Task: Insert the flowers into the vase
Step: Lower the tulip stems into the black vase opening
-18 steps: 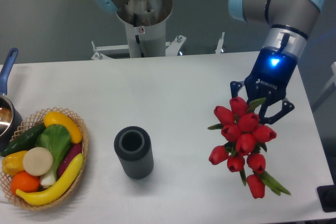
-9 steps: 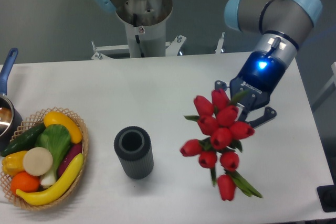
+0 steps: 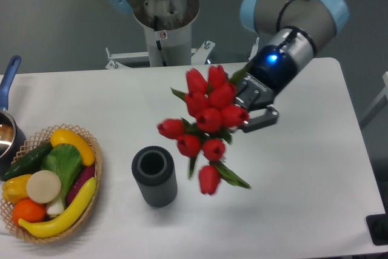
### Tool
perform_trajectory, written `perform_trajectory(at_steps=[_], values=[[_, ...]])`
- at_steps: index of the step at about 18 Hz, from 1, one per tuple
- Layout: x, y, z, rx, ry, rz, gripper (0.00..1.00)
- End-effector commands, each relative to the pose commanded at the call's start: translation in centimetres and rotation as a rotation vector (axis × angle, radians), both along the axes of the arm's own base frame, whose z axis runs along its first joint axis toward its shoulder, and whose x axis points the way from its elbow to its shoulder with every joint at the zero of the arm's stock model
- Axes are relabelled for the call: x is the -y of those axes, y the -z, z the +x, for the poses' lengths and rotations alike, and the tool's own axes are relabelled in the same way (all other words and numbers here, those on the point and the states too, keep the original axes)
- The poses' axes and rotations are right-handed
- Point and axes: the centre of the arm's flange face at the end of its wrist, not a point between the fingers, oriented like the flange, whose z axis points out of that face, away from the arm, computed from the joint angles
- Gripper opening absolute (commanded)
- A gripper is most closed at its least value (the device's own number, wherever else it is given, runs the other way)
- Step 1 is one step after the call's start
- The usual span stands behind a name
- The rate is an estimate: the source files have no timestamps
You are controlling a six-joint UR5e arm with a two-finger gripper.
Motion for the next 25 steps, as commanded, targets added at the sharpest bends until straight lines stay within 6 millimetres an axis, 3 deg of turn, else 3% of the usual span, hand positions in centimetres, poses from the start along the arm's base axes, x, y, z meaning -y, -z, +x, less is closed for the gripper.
perform_trajectory(at_steps=[9, 16, 25], values=[[-2.3, -0.9, 3.8, -0.045, 0.082, 0.054, 0.28], [-4.4, 1.2, 5.0, 0.002, 0.154, 0.124, 0.29], [-4.1, 3.0, 6.0, 0.039, 0.155, 0.101, 0.31]])
